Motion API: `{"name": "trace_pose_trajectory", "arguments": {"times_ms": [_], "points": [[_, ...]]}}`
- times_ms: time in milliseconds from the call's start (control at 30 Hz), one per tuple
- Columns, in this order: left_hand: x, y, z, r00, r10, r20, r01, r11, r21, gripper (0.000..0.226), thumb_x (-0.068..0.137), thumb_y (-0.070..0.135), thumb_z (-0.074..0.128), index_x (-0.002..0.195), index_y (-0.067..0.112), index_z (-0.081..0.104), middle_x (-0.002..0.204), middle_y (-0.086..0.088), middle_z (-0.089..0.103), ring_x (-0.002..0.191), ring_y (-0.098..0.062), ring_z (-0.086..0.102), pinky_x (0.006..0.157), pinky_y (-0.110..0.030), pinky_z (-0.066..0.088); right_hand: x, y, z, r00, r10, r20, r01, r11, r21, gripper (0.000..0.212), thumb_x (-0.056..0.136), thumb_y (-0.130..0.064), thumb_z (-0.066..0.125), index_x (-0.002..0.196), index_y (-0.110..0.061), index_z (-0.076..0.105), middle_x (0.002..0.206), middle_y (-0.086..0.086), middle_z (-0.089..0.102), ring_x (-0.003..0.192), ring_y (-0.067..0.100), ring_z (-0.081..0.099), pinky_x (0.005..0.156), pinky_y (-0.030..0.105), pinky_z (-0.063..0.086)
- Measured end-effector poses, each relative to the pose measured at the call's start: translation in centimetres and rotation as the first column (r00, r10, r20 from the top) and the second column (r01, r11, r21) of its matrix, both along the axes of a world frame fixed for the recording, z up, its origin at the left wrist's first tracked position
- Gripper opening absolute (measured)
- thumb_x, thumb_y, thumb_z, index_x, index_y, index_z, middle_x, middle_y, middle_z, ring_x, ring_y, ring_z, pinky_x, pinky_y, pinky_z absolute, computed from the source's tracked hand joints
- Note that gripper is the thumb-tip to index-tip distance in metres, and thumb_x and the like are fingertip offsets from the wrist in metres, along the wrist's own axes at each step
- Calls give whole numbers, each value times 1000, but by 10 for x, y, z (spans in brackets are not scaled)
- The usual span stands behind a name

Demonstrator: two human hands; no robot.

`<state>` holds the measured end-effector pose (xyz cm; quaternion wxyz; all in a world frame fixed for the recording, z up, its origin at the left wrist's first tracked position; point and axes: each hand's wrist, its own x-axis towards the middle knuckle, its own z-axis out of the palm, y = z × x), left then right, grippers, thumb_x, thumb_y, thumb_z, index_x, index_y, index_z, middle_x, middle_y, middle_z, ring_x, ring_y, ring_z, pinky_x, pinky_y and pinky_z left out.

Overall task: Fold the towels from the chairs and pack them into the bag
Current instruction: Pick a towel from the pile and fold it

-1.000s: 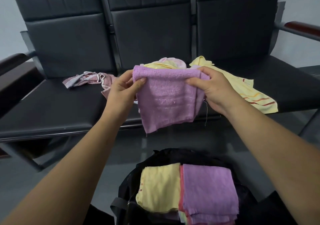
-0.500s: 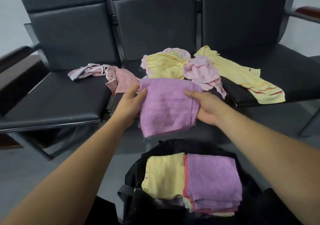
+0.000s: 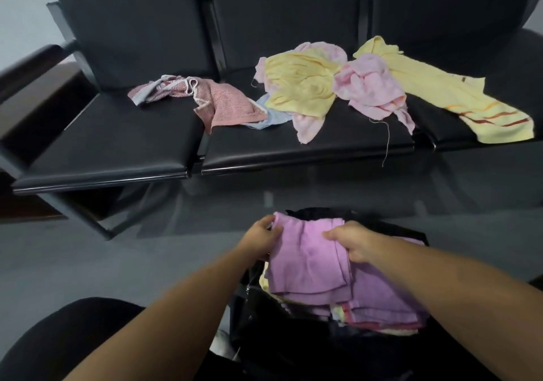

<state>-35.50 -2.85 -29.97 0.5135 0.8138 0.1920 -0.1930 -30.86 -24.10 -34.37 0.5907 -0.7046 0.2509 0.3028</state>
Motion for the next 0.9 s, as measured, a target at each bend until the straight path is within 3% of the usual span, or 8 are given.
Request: {"name": "trace_pose_trajectory", "arguments": {"times_ms": [100, 200, 300, 433, 600, 700, 800, 900], "points": [[2, 5, -12, 998, 15, -64, -17, 999, -28, 44, 104, 30, 54, 146, 20, 47, 113, -6, 66, 96, -26, 69, 71, -41, 63, 2, 3, -17, 999, 37, -16, -38, 998, -55, 40, 87, -1, 75, 125, 5, 62, 117, 23, 69, 108, 38, 69, 98, 54, 56], [4, 9, -22, 993, 13, -116, -9, 999, 36, 46, 103, 24, 55, 147, 16, 45, 119, -8, 63, 108, -31, 65, 84, -45, 61, 3, 8, -8, 998, 49, -38, -53, 991, -124, 28, 88, -3, 73, 114, 2, 61, 110, 17, 68, 102, 35, 68, 95, 53, 57], [8, 14, -25, 985, -60, -160, 102, 959, 264, 60, 100, 31, 58, 150, 6, 36, 138, -16, 55, 125, -35, 56, 97, -39, 48, 5, 11, 11, 993, 97, -61, -111, 952, -285, 9, 92, -6, 62, 96, 1, 60, 96, 21, 69, 87, 37, 71, 82, 50, 62], [24, 20, -18, 992, -64, -112, 99, 935, 340, 57, 98, 30, 60, 146, 5, 44, 145, -15, 53, 131, -31, 53, 106, -35, 43, 11, 17, 32, 987, 159, 21, -130, 869, -478, 14, 90, -8, 52, 82, -2, 61, 74, 15, 65, 64, 29, 65, 63, 36, 61], [52, 6, 8, 994, -85, 72, 61, 958, 281, 24, 99, 20, 57, 117, 7, 65, 113, -9, 67, 113, -31, 64, 96, -37, 52, 33, 20, 58, 984, 150, 93, -87, 871, -484, 10, 91, -9, 54, 89, -3, 62, 83, 15, 68, 72, 31, 71, 68, 38, 63], [75, -7, 38, 972, -145, 187, 93, 961, 260, 11, 97, 18, 56, 97, 16, 67, 91, -1, 65, 95, -25, 65, 83, -32, 51, 54, 22, 81, 981, 113, 155, -48, 927, -371, 11, 91, -10, 55, 98, -3, 61, 87, 15, 68, 71, 27, 67, 66, 35, 59], [103, -16, 70, 943, -149, 297, 95, 978, 188, 12, 96, 17, 58, 88, 21, 65, 88, -1, 71, 77, -17, 65, 81, -35, 56, 79, 20, 115, 979, 115, 166, -76, 972, -224, 12, 95, -11, 55, 104, -3, 58, 85, 15, 63, 71, 25, 63, 60, 32, 51], [127, -19, 105, 904, -160, 397, 93, 979, 181, 9, 95, 17, 60, 91, 22, 65, 91, 0, 74, 79, -16, 70, 78, -36, 57, 106, 12, 152, 956, 154, 248, -102, 972, -210, 26, 96, -13, 53, 119, -2, 57, 92, 15, 68, 71, 24, 64, 58, 31, 51]]}}
